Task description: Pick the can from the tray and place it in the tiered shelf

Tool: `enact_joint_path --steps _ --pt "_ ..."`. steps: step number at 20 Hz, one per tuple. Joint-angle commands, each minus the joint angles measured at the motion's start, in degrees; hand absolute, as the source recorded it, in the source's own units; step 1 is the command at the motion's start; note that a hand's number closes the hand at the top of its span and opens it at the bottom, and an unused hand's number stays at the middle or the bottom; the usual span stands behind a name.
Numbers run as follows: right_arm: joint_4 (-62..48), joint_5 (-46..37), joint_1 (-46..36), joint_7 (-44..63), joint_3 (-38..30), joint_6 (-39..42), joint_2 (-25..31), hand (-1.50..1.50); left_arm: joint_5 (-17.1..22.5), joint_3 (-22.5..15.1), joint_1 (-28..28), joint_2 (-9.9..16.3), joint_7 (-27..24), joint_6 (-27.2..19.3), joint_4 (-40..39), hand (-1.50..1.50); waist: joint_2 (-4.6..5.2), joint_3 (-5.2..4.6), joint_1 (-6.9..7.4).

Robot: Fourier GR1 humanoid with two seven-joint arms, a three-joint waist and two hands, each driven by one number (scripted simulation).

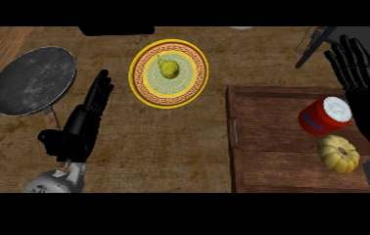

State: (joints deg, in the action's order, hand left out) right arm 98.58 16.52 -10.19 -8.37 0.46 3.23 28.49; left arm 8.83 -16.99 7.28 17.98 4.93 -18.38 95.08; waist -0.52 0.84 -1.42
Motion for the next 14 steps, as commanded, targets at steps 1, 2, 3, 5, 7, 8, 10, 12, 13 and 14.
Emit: enact_joint_path --steps 1,2,3,5,7,8,10,12,13,14 --pt "-2.93 -3.02 -1.75 0.06 -0.11 -2.32 -3.17 1.50 -0.15 2.54 1.23 0.03 -0.97 2.62 -4.50 0.00 0.58 -0.85 1.44" --pt "-3.08 -4.67 -1.81 1.41 1.38 -3.64 -3.27 1.50 1.27 4.65 -0.31 3.12 2.16 3.04 -3.29 0.00 0.58 -0.85 1.72" --pt "-4.67 -2.79 -4.83 4.58 -0.79 -4.09 -1.95 1.50 4.06 7.75 -3.86 6.03 -0.03 5.40 -3.69 0.00 0.63 -0.89 2.40" --pt "-6.03 -5.56 -6.46 7.53 0.61 -7.23 -2.73 1.50 3.86 9.77 -7.29 7.67 -1.05 5.25 -7.45 0.00 0.77 -0.95 2.96" --pt "-11.51 -18.85 0.20 11.65 -5.23 -14.01 9.71 1.50 3.45 9.03 -6.99 7.12 1.98 3.43 -7.19 0.00 1.93 -2.20 -0.27" --pt "-12.26 -19.84 -0.31 12.40 -7.66 -20.78 6.53 1.50 3.78 9.45 -7.35 7.40 2.50 3.58 -7.82 0.00 1.43 -1.53 0.11" --pt "-11.25 -26.18 0.98 12.37 -6.14 -29.15 3.07 1.50 5.26 10.13 -9.67 8.20 1.64 5.74 -8.66 0.00 0.78 -1.23 1.58" --pt "-6.85 -29.65 1.94 15.69 1.40 -32.04 -4.07 -1.50 7.12 13.00 -9.60 9.72 -1.48 9.60 -12.47 0.00 0.57 -0.99 1.61" --pt "-7.63 -31.76 1.29 15.58 5.52 -32.70 -7.81 -1.50 6.76 12.21 -8.19 8.37 1.06 8.58 -11.67 0.00 0.59 -0.90 1.78" --pt "-1.54 -32.20 5.44 18.96 6.36 -31.58 -7.02 -1.50 7.43 13.85 -10.09 9.58 -1.83 11.00 -12.76 0.00 0.40 -0.92 1.26"
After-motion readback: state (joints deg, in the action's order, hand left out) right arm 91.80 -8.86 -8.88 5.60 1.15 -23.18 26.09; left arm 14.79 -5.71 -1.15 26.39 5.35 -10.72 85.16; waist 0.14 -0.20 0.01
